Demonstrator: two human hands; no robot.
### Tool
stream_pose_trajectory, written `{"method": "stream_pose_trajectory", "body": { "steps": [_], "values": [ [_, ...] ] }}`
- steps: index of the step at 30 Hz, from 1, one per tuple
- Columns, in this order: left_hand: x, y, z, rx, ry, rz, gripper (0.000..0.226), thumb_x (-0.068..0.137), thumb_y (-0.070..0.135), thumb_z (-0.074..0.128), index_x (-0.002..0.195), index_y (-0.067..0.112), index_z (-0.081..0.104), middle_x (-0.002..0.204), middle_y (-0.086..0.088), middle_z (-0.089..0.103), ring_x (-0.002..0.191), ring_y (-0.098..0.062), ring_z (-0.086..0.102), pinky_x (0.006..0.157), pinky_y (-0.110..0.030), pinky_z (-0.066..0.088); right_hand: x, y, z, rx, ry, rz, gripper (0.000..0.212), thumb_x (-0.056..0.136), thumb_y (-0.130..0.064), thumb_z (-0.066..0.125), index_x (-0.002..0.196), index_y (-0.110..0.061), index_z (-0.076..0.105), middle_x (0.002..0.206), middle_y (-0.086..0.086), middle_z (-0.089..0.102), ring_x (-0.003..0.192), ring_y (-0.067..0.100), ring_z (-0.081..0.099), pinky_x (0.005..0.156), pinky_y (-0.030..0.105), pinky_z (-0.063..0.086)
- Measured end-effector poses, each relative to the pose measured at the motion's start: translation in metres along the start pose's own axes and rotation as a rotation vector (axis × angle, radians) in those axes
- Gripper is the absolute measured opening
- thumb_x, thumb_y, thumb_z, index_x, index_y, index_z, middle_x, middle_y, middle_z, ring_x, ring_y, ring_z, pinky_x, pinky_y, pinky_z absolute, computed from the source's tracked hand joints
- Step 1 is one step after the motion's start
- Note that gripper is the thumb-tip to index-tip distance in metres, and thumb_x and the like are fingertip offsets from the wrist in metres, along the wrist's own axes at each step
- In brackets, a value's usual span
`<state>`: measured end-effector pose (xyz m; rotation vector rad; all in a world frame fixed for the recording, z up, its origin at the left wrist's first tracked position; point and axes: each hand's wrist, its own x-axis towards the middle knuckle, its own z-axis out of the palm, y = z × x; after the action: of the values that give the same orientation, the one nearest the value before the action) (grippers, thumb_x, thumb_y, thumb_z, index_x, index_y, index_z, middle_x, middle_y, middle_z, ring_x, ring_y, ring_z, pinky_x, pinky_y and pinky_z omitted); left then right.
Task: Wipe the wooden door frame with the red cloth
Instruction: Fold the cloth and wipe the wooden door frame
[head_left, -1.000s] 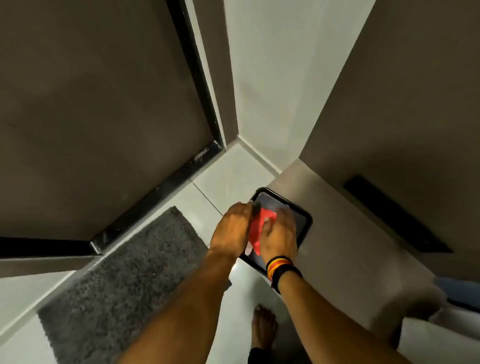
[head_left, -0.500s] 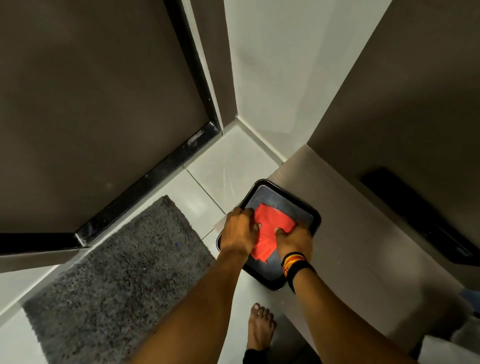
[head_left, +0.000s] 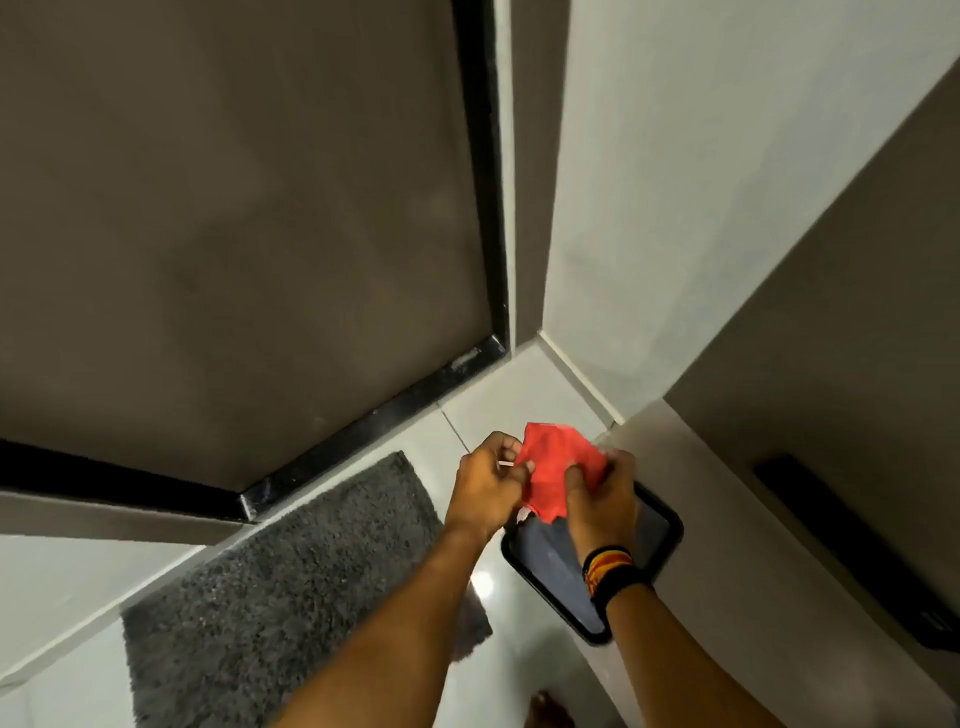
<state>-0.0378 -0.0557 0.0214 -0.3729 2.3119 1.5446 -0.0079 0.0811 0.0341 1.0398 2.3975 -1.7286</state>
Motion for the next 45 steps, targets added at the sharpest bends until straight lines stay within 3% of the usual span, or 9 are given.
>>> {"method": "stream_pose_trajectory", "body": {
  "steps": [3, 11, 18, 22, 24, 28, 30, 39, 45],
  "values": [
    [-0.006, 0.047, -0.057, -0.019, 0.067, 0.095, 0.015, 0.091, 0.013, 0.074, 0.09, 0.026, 0.066, 0.092, 0.002, 0.069, 0.062, -0.005, 0.064, 0.057, -0.022, 0.054, -0.021, -0.066, 0.017, 0.083, 0.0, -0.177, 0.026, 0.093, -0.013, 0.066, 0.115, -0.01, 0.052, 0.103, 0.007, 0.063, 0.085, 0.023, 0.06, 0.069, 0.022, 0.05],
    [-0.082, 0.188, -0.272, -0.096, 0.36, 0.382, 0.007, 0.09, 0.005, 0.073, 0.095, 0.007, 0.069, 0.084, -0.006, 0.072, 0.071, -0.011, 0.061, 0.067, -0.026, 0.053, -0.136, -0.29, 0.07, 0.228, -0.101, -0.511, 0.038, 0.093, -0.016, 0.069, 0.129, -0.018, 0.054, 0.124, 0.007, 0.068, 0.11, 0.027, 0.065, 0.098, 0.041, 0.053],
    [-0.216, 0.313, -0.503, -0.027, 0.71, 0.652, 0.01, 0.09, 0.008, 0.074, 0.1, 0.007, 0.071, 0.094, -0.013, 0.078, 0.075, -0.011, 0.066, 0.07, -0.031, 0.058, -0.316, -0.508, 0.12, 0.45, -0.204, -0.845, 0.037, 0.09, -0.013, 0.071, 0.125, -0.016, 0.057, 0.113, 0.002, 0.068, 0.107, 0.029, 0.067, 0.087, 0.025, 0.045],
    [-0.309, 0.354, -0.631, -0.012, 0.938, 0.808, 0.011, 0.089, 0.007, 0.075, 0.099, 0.009, 0.071, 0.09, -0.005, 0.076, 0.068, 0.002, 0.067, 0.068, -0.019, 0.058, -0.442, -0.612, 0.147, 0.57, -0.297, -1.032, 0.041, 0.089, -0.017, 0.071, 0.127, -0.017, 0.056, 0.119, 0.005, 0.069, 0.11, 0.026, 0.067, 0.088, 0.023, 0.043],
    [-0.347, 0.358, -0.678, -0.024, 1.02, 0.834, 0.013, 0.09, 0.007, 0.075, 0.101, 0.006, 0.07, 0.093, -0.009, 0.076, 0.073, -0.009, 0.072, 0.071, -0.03, 0.062, -0.493, -0.644, 0.161, 0.606, -0.342, -1.097, 0.042, 0.088, -0.016, 0.072, 0.127, -0.019, 0.056, 0.118, 0.002, 0.069, 0.11, 0.024, 0.066, 0.089, 0.024, 0.043],
    [-0.399, 0.342, -0.754, 0.019, 1.202, 0.822, 0.019, 0.089, 0.023, 0.078, 0.104, 0.016, 0.07, 0.091, 0.004, 0.074, 0.078, 0.002, 0.071, 0.074, -0.026, 0.064, -0.579, -0.681, 0.197, 0.621, -0.424, -1.142, 0.044, 0.087, -0.017, 0.074, 0.126, -0.024, 0.056, 0.114, -0.001, 0.069, 0.107, 0.023, 0.066, 0.086, 0.025, 0.044],
    [-0.412, 0.322, -0.785, 0.063, 1.267, 0.763, 0.023, 0.089, 0.033, 0.078, 0.106, 0.022, 0.069, 0.097, 0.004, 0.075, 0.085, -0.01, 0.074, 0.08, -0.035, 0.065, -0.611, -0.684, 0.223, 0.608, -0.438, -1.149, 0.041, 0.087, -0.015, 0.072, 0.124, -0.025, 0.056, 0.114, 0.002, 0.071, 0.106, 0.025, 0.067, 0.082, 0.024, 0.042],
    [-0.372, 0.242, -0.837, 0.508, 1.197, 0.568, 0.023, 0.089, 0.046, 0.072, 0.1, 0.028, 0.062, 0.101, 0.009, 0.074, 0.089, -0.014, 0.07, 0.078, -0.041, 0.061, -0.617, -0.643, 0.329, 0.469, -0.303, -0.985, 0.02, 0.091, -0.011, 0.066, 0.108, -0.016, 0.056, 0.115, 0.006, 0.064, 0.115, 0.031, 0.059, 0.095, 0.05, 0.053],
    [-0.339, 0.224, -0.867, 0.763, 1.549, 0.836, 0.026, 0.103, 0.035, 0.047, 0.115, 0.017, 0.062, 0.116, -0.003, 0.066, 0.107, -0.023, 0.06, 0.089, -0.042, 0.056, -0.602, -0.632, 0.36, 0.466, -0.075, -1.173, 0.046, 0.087, -0.008, 0.07, 0.128, -0.019, 0.052, 0.129, 0.005, 0.051, 0.122, 0.026, 0.052, 0.095, 0.042, 0.053]
  ]
}}
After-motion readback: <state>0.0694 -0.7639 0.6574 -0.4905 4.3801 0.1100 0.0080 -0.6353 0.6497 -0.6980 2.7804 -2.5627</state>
